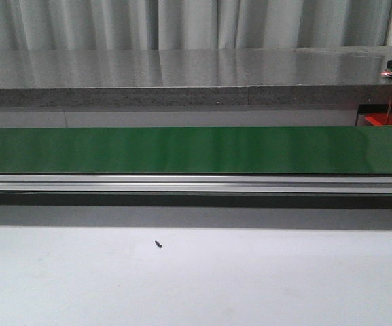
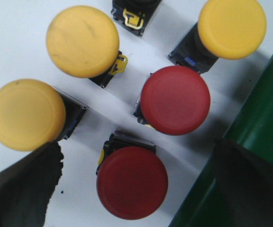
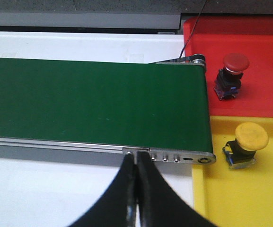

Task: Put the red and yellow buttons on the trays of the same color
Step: 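Move the left gripper down toward the next red button, then grasp a red-capped button with the left gripper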

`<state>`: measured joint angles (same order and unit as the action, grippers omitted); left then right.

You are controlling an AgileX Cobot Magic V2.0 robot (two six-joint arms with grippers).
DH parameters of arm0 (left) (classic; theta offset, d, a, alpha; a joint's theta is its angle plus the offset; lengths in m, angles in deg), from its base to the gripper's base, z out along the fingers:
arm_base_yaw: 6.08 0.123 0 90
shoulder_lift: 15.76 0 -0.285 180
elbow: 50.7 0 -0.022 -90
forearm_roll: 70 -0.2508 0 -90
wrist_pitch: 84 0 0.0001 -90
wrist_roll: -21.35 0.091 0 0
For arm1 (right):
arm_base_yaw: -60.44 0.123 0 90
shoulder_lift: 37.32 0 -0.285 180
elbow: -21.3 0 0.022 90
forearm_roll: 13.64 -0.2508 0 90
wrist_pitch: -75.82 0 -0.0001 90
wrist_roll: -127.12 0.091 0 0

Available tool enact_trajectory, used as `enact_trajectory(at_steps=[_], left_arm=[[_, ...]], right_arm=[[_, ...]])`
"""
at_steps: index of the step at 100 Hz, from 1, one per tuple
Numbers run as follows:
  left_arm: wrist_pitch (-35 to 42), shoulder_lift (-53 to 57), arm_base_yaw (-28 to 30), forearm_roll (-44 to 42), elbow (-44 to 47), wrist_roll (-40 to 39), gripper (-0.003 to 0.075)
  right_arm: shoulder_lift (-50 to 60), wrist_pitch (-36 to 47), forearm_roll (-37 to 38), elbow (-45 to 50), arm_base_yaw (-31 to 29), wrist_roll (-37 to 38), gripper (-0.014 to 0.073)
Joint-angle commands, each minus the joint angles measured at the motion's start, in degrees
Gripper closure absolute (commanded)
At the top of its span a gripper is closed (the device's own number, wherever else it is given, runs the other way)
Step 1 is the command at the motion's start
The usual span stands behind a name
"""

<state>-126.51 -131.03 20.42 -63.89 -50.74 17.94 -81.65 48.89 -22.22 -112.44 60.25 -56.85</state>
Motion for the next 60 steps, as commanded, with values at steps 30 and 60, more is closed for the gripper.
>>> enact_trajectory(at_steps=[30,60], left_arm=[[1.6,0.3,0.1,-0.9,-1.9,-1.9,0.0103],[1.8,0.3,0.1,-0.9,-1.9,-1.9,0.0318]], right_arm=[[0.3,3.8,0.1,-1.4,-0.1,-0.4,0.0717],[0.3,3.8,0.1,-1.4,-0.1,-0.4,0.0717]])
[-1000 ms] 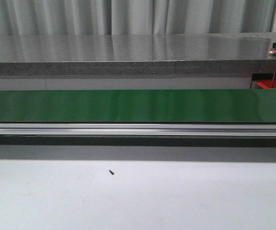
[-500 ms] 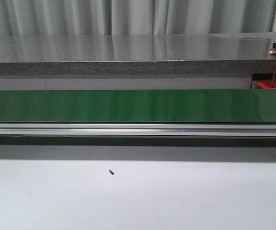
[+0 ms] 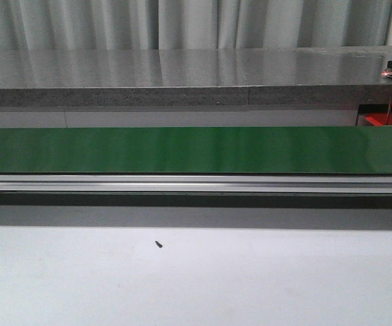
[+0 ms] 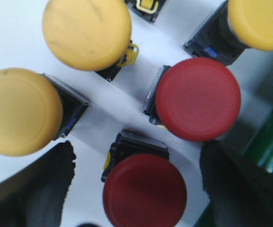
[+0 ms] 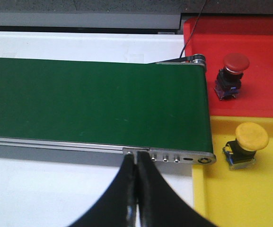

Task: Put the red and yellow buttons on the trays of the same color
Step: 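Grasp a red-capped button with the left gripper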

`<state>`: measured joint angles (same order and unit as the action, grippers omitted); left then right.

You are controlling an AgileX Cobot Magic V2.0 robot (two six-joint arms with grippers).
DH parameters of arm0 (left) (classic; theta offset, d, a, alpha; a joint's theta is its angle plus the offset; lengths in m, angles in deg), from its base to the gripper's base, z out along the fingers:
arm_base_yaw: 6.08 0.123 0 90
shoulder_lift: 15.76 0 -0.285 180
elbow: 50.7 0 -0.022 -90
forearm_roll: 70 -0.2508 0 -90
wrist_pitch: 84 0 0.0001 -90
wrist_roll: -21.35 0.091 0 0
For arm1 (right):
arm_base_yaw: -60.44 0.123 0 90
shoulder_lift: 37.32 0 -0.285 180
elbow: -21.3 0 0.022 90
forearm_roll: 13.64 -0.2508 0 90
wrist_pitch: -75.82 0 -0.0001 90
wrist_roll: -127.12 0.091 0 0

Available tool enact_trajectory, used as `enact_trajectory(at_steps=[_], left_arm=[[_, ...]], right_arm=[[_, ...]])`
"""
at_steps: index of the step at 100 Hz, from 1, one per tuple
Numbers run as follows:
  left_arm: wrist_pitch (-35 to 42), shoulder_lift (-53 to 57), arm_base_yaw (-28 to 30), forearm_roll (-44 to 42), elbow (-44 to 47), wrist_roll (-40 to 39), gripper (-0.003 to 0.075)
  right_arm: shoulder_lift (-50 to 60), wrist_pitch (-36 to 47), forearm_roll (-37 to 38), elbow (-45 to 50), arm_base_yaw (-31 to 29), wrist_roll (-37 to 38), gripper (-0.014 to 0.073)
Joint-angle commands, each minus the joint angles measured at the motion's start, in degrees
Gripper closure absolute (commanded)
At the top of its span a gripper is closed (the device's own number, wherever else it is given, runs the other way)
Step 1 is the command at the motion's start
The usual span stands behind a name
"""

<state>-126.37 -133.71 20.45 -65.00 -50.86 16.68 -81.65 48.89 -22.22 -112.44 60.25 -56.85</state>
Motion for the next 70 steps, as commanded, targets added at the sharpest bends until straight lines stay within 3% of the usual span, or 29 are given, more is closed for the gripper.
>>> enact_trajectory(at_steps=[1,17,24,70], left_arm=[[1.7,2.9,0.1,0.2,-1.8,-0.6,0.0337],[1.7,2.9,0.1,0.2,-1.8,-0.6,0.0521],[1.7,2.9,0.1,0.2,-1.8,-0.6,0.0555],[-1.8,14.1,-0.3,-1.9,-1.8,-0.1,0.0563]], right_arm=[[0.3,3.8,0.1,-1.4,-0.1,-0.4,0.0717],[0.3,3.9,0.1,-1.4,-0.1,-0.4,0.0717],[0.3,3.9,0.1,-1.4,-0.1,-0.4,0.0717],[0.3,4.5,0.1,-1.4,-0.1,-0.4,0.0717]])
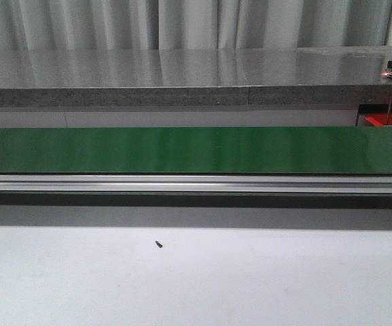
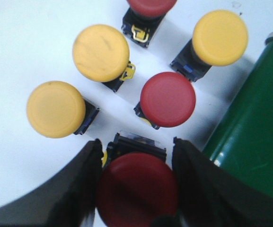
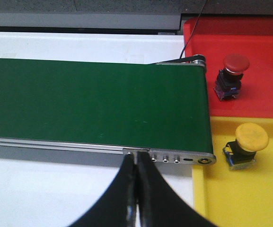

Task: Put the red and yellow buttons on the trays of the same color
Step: 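Grasp a red-capped button with the left gripper, then place the red button on the conveyor belt and open the left gripper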

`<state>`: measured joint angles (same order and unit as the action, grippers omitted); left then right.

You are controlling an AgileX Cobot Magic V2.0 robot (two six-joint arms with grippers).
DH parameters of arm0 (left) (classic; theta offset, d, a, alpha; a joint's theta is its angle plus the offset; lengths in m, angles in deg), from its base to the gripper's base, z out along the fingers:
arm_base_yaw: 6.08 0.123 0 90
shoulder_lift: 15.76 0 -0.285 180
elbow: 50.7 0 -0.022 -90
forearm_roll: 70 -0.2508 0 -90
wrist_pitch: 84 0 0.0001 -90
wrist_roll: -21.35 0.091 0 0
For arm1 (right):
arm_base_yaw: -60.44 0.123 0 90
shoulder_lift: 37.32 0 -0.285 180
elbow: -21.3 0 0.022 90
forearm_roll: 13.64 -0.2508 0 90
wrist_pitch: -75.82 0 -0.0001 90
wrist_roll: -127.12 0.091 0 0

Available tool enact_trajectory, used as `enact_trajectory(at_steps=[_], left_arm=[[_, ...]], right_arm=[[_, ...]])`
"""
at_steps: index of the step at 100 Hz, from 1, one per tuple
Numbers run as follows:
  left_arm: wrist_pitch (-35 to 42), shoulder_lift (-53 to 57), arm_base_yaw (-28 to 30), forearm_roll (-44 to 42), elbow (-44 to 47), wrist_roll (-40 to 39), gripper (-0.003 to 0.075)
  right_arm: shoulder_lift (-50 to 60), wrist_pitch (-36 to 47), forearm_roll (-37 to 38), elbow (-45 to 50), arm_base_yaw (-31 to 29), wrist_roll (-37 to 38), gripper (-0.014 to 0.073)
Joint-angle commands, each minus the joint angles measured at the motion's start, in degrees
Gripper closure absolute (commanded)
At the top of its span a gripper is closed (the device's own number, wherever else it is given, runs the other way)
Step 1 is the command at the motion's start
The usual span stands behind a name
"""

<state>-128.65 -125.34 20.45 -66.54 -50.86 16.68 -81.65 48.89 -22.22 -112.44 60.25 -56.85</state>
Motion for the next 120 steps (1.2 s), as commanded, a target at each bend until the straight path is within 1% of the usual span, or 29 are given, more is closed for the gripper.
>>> enact_trajectory(at_steps=[1,17,32,53,72,93,95,99,100,104,105,106,108,113,118,120], left_arm=[[0.3,6.2,-0.3,-0.3,-1.8,-0.1,0.0563],[-1.3,10.1,-2.2,-0.1,-1.8,1.7,0.0563],[-6.0,10.7,-5.8,0.2,-2.8,2.7,0.0563],[-3.8,10.1,-10.0,0.2,-2.8,2.7,0.0563],[-3.6,7.1,-11.3,0.8,-2.8,2.7,0.0563],[-3.4,5.3,-11.5,1.3,-2.9,2.7,0.0551],[-3.4,5.3,-11.5,1.3,-2.9,2.7,0.0542],[-3.2,5.3,-11.5,1.3,-2.9,2.7,0.0491],[-3.2,5.3,-11.5,1.3,-2.9,2.7,0.0491],[-3.2,5.3,-11.5,1.3,-3.0,2.8,0.0409],[-3.2,5.3,-11.5,1.3,-3.0,2.8,0.0409],[-3.2,5.3,-11.5,1.4,-3.1,2.8,0.0367],[-3.5,5.3,-11.5,1.4,-3.3,2.8,0.0337],[-4.3,5.3,-11.5,1.6,-3.9,2.8,0.0217],[-5.3,5.3,-11.5,2.0,-4.8,2.8,0.0133],[-5.7,5.3,-11.5,2.3,-5.2,2.8,0.0116]], right_arm=[[0.3,4.5,0.1,-1.4,-0.1,-0.4,0.0717],[0.3,4.7,0.1,-1.4,-0.1,-0.4,0.0717],[0.3,4.8,0.1,-1.4,-0.1,-0.4,0.0717],[0.3,4.9,0.1,-1.4,-0.1,-0.4,0.0717],[0.3,5.0,0.1,-1.4,-0.1,-0.4,0.0717],[0.3,5.0,0.1,-1.4,-0.1,-0.4,0.0717],[0.3,5.0,0.1,-1.4,-0.1,-0.4,0.0717],[0.3,5.0,0.1,-1.4,-0.1,-0.4,0.0717],[0.3,5.0,0.1,-1.4,-0.1,-0.4,0.0717],[0.3,5.0,0.1,-1.4,-0.1,-0.4,0.0717],[0.3,5.0,0.1,-1.4,-0.1,-0.4,0.0717],[0.3,5.0,0.1,-1.4,-0.1,-0.4,0.0717],[0.3,5.0,0.1,-1.4,-0.1,-0.4,0.0717],[0.3,5.0,0.1,-1.4,-0.1,-0.4,0.0717],[0.3,5.1,0.1,-1.4,-0.1,-0.4,0.0717],[0.3,5.1,0.1,-1.4,-0.1,-0.4,0.0717]])
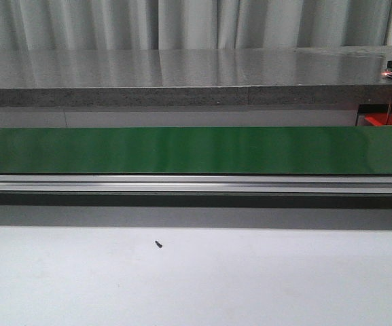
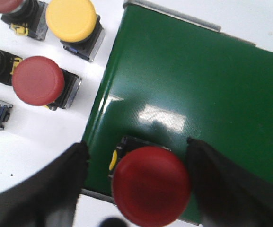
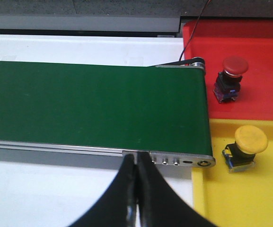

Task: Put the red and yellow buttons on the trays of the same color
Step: 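Place the red button on the conveyor belt and open the left gripper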

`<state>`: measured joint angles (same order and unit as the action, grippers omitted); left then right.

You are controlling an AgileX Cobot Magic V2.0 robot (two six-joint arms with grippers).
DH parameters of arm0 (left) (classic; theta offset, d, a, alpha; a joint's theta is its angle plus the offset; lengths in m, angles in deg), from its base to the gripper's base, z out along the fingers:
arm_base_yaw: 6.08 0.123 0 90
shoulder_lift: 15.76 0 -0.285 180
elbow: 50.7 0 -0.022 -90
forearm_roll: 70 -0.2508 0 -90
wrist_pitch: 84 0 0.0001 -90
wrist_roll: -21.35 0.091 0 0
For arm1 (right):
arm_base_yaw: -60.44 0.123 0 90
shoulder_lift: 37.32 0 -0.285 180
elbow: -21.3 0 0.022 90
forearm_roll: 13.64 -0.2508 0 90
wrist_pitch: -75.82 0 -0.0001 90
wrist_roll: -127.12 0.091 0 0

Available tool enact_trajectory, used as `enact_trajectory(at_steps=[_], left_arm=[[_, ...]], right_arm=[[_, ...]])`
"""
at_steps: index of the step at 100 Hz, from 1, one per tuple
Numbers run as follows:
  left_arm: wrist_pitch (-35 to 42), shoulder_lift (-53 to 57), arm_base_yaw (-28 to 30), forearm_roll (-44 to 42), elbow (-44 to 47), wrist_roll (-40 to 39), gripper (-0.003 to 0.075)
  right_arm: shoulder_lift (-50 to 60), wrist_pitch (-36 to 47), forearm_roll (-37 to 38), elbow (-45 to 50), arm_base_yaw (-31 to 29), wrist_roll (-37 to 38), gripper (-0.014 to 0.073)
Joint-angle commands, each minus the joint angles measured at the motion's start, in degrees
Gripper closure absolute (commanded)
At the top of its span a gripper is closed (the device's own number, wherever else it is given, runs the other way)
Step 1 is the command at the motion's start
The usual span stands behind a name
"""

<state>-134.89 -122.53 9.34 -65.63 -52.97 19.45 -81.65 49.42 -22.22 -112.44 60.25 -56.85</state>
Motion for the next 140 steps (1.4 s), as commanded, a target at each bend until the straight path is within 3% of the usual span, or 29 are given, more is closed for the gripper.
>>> enact_trajectory(at_steps=[1,33,81,107,140], left_arm=[[0.3,2.5,-0.3,1.4,-3.2,0.0,0.0104],[-0.1,6.3,1.2,1.6,-5.5,0.4,0.0139],[-0.7,5.5,15.3,0.5,-5.5,1.9,0.0154],[-2.5,0.5,16.9,-0.2,-5.5,15.5,0.0154],[0.3,-4.0,16.9,-4.4,-5.5,17.8,0.0154]], right_arm=[[0.3,4.6,0.1,-1.4,-0.1,-0.4,0.0717],[0.3,4.9,0.1,-1.4,-0.1,-0.4,0.0717],[0.3,4.9,0.1,-1.4,-0.1,-0.4,0.0717],[0.3,4.9,0.1,-1.4,-0.1,-0.4,0.0717],[0.3,4.9,0.1,-1.4,-0.1,-0.4,0.0717]])
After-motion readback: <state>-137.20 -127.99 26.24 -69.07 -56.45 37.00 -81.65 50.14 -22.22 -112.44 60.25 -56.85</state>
